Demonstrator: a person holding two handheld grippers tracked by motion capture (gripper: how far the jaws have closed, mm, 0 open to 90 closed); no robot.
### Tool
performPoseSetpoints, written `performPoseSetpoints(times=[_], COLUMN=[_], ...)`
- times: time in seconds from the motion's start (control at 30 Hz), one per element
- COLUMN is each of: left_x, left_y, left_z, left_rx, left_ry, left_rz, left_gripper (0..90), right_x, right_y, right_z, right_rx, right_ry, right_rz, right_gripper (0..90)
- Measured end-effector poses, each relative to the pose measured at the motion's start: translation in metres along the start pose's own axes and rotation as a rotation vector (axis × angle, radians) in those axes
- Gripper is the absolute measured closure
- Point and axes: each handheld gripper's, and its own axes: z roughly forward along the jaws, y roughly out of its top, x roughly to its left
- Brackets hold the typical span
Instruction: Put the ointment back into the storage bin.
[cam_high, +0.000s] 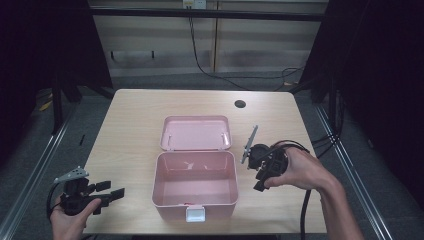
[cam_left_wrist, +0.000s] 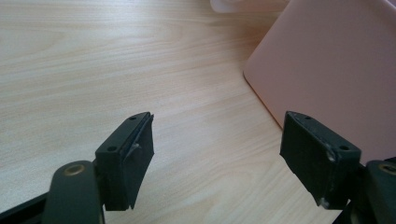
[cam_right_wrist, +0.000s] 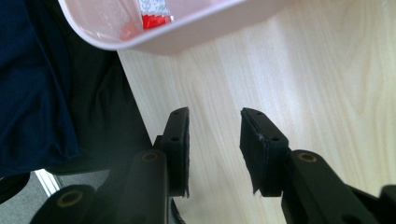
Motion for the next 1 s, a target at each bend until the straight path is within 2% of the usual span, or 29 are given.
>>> performPoseSetpoints(times=[0.2, 0.33, 0.53, 0.6, 0.87, 1.0], left_x=[-0.001, 0.0, 0.0, 0.001, 0.0, 0.001], left_y=[0.0, -0.001, -0.001, -0.002, -0.002, -0.002], left_z=[0.0, 0.0, -0.001, -0.002, -0.001, -0.002], left_rx=[0.002, 0.004, -0.003, -0.006, -0.002, -0.001], left_ry=[-0.001, 0.001, 0.003, 0.002, 0.002, 0.004], left_rz=[0.001, 0.001, -0.006, -0.01, -0.01, -0.009], left_gripper=[25.6, 25.6, 25.6, 25.6, 25.6, 25.6], right_x=[-0.002, -0.004, -0.005, -0.004, -0.007, -0.008], right_y=[-0.011, -0.016, -0.023, -0.026, -0.038, -0.042], right_z=[0.016, 0.027, 0.037, 0.04, 0.066, 0.073], right_rx=[0.01, 0.019, 0.022, 0.003, 0.001, -0.016], right_ry=[0.009, 0.02, 0.011, 0.017, 0.039, 0.041], right_rz=[0.034, 0.036, 0.06, 0.067, 0.101, 0.123], right_gripper=[61.7, 60.6, 58.1, 56.8, 55.8, 52.8])
